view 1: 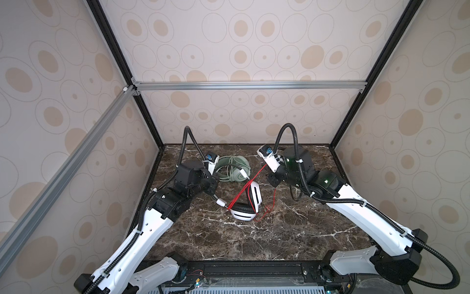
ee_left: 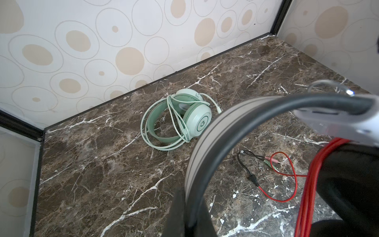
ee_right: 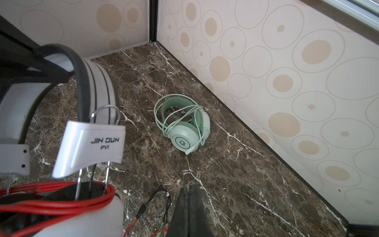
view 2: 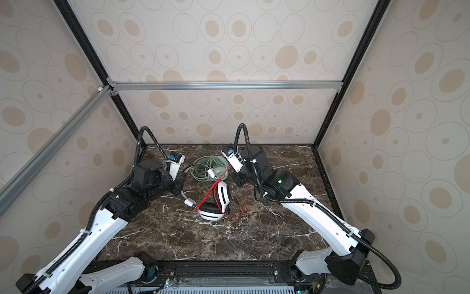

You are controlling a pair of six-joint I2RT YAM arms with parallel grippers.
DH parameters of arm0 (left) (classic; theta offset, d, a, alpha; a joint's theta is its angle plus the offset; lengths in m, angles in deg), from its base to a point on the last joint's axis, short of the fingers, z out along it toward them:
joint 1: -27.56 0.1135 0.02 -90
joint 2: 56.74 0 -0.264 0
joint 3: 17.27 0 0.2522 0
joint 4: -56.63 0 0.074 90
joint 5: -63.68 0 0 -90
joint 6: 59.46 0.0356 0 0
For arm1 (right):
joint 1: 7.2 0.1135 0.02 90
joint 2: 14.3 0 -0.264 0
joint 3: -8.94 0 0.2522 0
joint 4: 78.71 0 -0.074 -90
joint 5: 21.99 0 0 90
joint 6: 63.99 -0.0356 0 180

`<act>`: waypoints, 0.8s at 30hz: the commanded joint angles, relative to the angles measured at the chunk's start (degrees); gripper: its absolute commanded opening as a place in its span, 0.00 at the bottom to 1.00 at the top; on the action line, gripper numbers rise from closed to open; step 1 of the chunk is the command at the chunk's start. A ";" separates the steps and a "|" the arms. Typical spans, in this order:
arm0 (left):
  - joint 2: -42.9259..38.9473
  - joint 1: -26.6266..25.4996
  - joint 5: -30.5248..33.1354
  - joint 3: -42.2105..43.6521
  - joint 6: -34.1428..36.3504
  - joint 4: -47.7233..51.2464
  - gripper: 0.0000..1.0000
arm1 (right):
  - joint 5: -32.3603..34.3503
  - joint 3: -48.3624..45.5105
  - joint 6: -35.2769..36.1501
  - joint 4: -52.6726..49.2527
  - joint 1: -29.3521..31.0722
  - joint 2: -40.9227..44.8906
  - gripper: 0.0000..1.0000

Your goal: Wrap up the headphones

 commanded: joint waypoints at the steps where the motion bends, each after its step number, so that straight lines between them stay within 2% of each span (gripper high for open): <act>1: -1.34 -0.30 -3.96 -3.09 -0.20 0.25 0.00 | -0.41 -0.15 -3.44 1.65 -2.03 0.19 0.00; 13: -0.84 -0.57 -9.84 -7.48 -1.87 0.79 0.00 | -6.39 -5.97 -9.67 5.80 -8.08 1.44 0.05; 24: 0.88 -0.57 -13.96 -14.57 -4.53 -0.02 0.00 | -11.61 -12.13 -12.06 13.07 -9.41 3.65 0.14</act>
